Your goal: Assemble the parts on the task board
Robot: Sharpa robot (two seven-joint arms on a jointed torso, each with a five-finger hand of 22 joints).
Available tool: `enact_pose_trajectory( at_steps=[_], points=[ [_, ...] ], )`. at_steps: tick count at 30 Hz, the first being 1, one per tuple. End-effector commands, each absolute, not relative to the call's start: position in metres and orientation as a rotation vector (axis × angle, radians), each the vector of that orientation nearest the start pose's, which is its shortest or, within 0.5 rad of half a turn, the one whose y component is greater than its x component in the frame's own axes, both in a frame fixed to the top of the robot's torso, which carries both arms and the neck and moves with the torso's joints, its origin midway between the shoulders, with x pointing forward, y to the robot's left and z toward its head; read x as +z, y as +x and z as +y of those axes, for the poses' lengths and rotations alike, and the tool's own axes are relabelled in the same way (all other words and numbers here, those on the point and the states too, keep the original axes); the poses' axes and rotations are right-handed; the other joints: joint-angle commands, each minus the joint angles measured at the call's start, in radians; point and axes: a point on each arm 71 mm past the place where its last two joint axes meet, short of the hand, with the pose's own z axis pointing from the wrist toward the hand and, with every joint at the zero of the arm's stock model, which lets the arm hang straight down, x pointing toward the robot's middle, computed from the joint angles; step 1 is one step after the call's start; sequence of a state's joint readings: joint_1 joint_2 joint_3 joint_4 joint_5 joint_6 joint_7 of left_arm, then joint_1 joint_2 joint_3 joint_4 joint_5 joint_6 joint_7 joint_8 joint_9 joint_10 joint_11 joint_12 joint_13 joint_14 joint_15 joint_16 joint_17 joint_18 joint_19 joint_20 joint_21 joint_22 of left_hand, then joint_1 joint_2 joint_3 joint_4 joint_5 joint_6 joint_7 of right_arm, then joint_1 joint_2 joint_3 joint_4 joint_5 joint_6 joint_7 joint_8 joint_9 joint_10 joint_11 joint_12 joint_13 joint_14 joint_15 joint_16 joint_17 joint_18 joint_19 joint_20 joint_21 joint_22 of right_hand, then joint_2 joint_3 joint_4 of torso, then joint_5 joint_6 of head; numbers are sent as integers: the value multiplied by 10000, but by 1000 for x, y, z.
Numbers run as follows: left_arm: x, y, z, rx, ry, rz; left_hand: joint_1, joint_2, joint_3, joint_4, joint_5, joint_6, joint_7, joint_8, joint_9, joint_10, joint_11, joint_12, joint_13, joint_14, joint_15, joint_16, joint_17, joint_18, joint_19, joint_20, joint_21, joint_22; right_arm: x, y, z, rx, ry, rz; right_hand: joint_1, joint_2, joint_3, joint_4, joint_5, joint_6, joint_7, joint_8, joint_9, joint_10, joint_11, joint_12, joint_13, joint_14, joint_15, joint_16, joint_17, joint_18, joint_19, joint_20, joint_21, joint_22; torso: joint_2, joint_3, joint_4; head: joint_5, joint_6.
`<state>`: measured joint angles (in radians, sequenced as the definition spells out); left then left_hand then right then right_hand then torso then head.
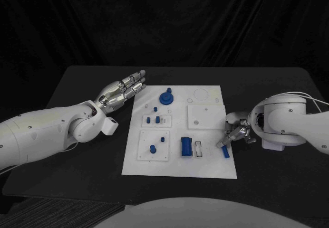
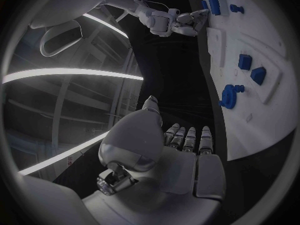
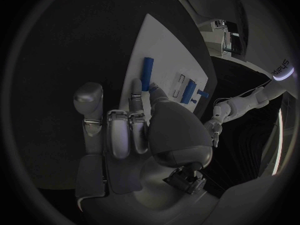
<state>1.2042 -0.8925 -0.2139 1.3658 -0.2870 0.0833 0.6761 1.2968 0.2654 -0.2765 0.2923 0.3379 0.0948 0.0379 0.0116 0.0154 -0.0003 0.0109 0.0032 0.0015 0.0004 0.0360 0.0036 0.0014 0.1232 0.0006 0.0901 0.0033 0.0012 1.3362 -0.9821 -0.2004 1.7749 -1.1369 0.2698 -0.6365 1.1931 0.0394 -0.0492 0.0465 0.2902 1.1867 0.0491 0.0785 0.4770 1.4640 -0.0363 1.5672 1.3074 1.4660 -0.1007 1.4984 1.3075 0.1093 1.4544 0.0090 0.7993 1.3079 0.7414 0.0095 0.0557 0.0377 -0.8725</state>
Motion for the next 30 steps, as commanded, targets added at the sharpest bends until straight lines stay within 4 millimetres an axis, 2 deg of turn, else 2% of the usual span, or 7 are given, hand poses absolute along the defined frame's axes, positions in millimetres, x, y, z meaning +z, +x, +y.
enact_pose_trajectory(
  at_steps=[1,8,15,17,19,22,30],
  points=[
    [-223,472,257,-17820,-6455,15610,139,16,72,-5,112,36,82,54,15,3,98,-32,-15,-4,110,-36,-14,-2,-1,105,-27,9,-221,416,-224,1792,-874,24655,197,46,109,-160,228,-129,-57,-130,-1365,1068,42,36,2634,698,44,-48,592,174,27,24,-76,711,12,2,-5,6,-1],
    [-224,472,257,-17843,-6491,15722,247,75,127,-10,326,222,226,90,42,3,209,-32,-15,-4,170,-36,-14,56,3,224,-22,24,-224,414,-220,1886,-887,24652,603,-65,602,-684,818,-276,-5,-114,-1506,1068,84,36,2634,667,75,-115,422,192,8,46,-258,661,15,3,-3,15,-1],
    [-224,472,257,-17879,-6506,15787,301,107,160,-9,399,330,303,112,56,3,279,-32,-15,-4,196,-36,-14,82,6,273,-19,33,-224,411,-215,2004,-1076,24606,420,-488,1548,-1280,2786,-642,164,-26,-1559,1068,230,36,2634,624,191,-216,174,218,-21,136,-544,581,12,10,3,-14,-1],
    [-225,472,257,-17894,-6508,15807,301,107,160,-9,399,330,303,112,56,3,279,-32,-15,-4,196,-36,-14,82,6,273,-19,33,-224,410,-213,2064,-1121,24589,419,-550,1773,-1428,3083,-585,145,93,-1455,1068,213,36,2634,615,180,-234,128,227,-22,134,-576,575,12,8,2,-29,-1],
    [-225,472,256,-17909,-6511,15826,315,117,169,-9,411,358,324,117,59,3,297,-32,-15,-4,205,-36,-14,88,7,288,-18,36,-224,409,-211,2124,-1122,24554,305,-651,2194,-1640,4009,-542,114,338,-1164,1068,182,36,2634,609,155,-246,96,232,-24,110,-623,575,13,5,-1,-24,-1],
    [-225,472,256,-17918,-6520,15851,331,134,183,-9,431,374,343,120,60,9,319,-30,-12,-4,221,-36,-14,96,10,313,-15,46,-223,408,-211,2220,-1064,24474,55,-730,2626,-1751,4781,-677,119,518,-859,1068,178,36,2634,602,145,-261,56,223,-20,103,-625,595,10,3,-5,14,-1],
    [-225,471,257,-17929,-6555,15942,382,157,217,-13,474,392,373,120,59,28,352,-22,-5,-4,315,-36,-14,114,18,421,-6,71,-222,404,-213,2766,-159,24660,-339,-816,3073,-1763,5240,-862,126,659,-582,1068,179,36,2634,582,145,-310,-72,239,-53,103,-771,574,5,2,-7,39,-1]
  ],
)
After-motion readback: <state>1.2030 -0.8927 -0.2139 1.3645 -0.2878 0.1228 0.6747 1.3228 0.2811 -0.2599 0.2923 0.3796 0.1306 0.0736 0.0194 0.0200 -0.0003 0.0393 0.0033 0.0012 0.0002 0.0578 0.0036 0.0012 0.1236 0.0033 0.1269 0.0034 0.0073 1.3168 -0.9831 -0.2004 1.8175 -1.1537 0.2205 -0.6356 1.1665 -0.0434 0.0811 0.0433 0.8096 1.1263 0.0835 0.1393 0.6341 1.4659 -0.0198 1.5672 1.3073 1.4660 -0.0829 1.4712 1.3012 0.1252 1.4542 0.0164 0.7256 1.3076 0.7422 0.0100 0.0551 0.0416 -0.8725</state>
